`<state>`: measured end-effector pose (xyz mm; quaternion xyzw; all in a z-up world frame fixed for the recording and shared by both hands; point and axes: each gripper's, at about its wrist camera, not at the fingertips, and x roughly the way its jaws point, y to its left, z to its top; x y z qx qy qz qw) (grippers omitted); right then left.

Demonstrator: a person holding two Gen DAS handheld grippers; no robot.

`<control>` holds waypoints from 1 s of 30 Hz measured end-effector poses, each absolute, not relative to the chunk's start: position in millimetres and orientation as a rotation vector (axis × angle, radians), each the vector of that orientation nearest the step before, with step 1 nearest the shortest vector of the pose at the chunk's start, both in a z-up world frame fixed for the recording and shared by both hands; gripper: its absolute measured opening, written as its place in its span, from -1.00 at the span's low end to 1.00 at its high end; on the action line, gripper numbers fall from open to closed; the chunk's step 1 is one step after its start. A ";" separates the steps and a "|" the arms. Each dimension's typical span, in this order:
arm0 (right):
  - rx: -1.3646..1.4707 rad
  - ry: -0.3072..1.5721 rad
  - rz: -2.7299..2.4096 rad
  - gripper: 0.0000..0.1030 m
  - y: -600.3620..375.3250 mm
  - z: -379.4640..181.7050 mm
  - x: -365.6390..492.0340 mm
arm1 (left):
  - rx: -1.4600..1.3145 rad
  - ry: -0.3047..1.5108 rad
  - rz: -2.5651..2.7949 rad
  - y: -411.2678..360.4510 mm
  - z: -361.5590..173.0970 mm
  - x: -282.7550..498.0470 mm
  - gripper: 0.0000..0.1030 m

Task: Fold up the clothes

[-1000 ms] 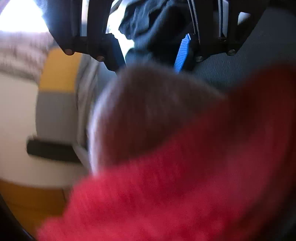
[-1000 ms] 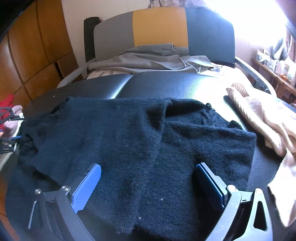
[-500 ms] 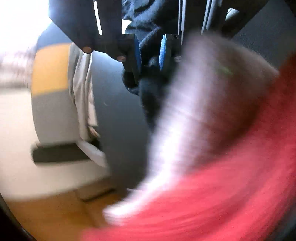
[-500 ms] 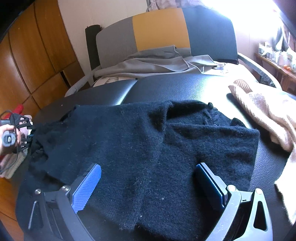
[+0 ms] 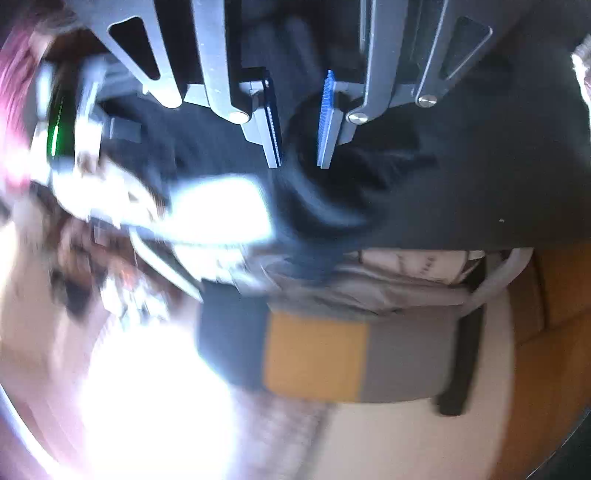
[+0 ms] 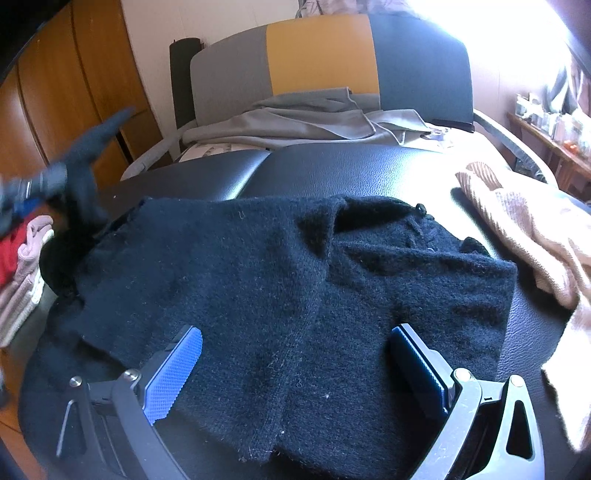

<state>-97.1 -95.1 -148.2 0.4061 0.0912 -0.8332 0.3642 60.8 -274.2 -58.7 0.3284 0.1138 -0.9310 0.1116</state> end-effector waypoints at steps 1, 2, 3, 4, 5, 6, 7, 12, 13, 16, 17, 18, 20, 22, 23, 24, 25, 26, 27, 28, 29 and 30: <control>1.045 0.234 -2.143 1.00 -94.8 -148.3 -97.2 | 1.001 0.315 -2.736 -263.8 -66.0 64.9 -0.59; 1.046 0.234 -2.143 1.00 -94.7 -148.7 -97.5 | 1.028 0.317 -2.730 -260.0 -70.6 70.5 -0.58; 1.047 0.235 -2.142 1.00 -94.6 -149.0 -97.9 | 1.052 0.326 -2.726 -259.3 -76.3 77.6 -0.57; 1.048 0.236 -2.142 1.00 -94.6 -149.1 -98.3 | 1.063 0.337 -2.710 -263.4 -81.8 82.8 -0.55; 1.050 0.239 -2.142 1.00 -94.8 -149.3 -98.5 | 1.074 0.354 -2.693 -263.3 -86.1 96.9 -0.54; 1.052 0.243 -2.143 1.00 -95.3 -149.5 -98.6 | 1.091 0.384 -2.671 -266.7 -92.1 103.5 -0.54; 1.053 0.248 -2.144 1.00 -95.6 -149.9 -98.3 | 1.111 0.418 -2.647 -271.5 -98.7 107.3 -0.53; 1.053 0.234 -2.146 0.89 -91.7 -138.3 -97.0 | 1.078 0.609 -2.602 -303.6 -126.2 144.9 -0.54; 1.040 0.218 -2.145 0.84 -89.7 -132.6 -95.1 | 1.070 0.630 -2.607 -305.5 -127.4 146.3 -0.53; 0.968 0.211 -2.129 0.82 -93.3 -110.0 -91.2 | 1.044 0.693 -2.621 -311.4 -131.0 150.7 -0.54; 0.946 0.218 -2.113 0.82 -97.1 -103.2 -90.6 | 1.035 0.715 -2.625 -313.4 -132.1 152.2 -0.54; 0.931 0.232 -2.083 0.82 -104.6 -97.2 -90.9 | 1.026 0.736 -2.630 -315.3 -133.3 153.6 -0.54; 0.930 0.254 -2.017 0.82 -123.7 -91.8 -94.0 | 1.008 0.778 -2.638 -319.2 -135.7 156.5 -0.54; 0.947 0.300 -1.995 0.82 -145.4 -94.9 -99.0 | 0.991 0.823 -2.645 -323.0 -137.6 158.7 -0.54; 0.953 0.328 -1.995 0.82 -154.2 -98.0 -103.2 | 0.983 0.848 -2.648 -324.7 -138.2 159.1 -0.54; 0.963 0.357 -1.994 0.82 -163.0 -102.4 -107.3 | 0.975 0.872 -2.651 -326.5 -138.8 159.6 -0.54; 0.976 0.388 -1.992 0.75 -172.4 -107.5 -111.5 | 0.967 0.897 -2.654 -328.2 -139.4 160.0 -0.54; 1.000 0.429 -1.992 0.59 -180.3 -113.9 -114.9 | 0.959 0.920 -2.657 -330.0 -140.4 160.7 -0.54; 1.039 0.489 -1.994 -0.08 -189.0 -121.6 -117.2 | 0.952 0.943 -2.659 -331.8 -141.5 161.5 -0.54; 1.069 0.531 -1.992 -0.65 -194.9 -126.2 -118.2 | 0.945 0.961 -2.662 -333.1 -142.5 162.3 -0.54; 1.076 0.541 -1.985 -0.72 -197.9 -125.8 -116.7 | 0.940 0.971 -2.663 -333.8 -143.2 162.8 -0.54; 1.064 0.552 -1.980 -0.77 -199.4 -120.5 -112.4 | 0.936 0.977 -2.665 -334.4 -143.3 163.8 -0.54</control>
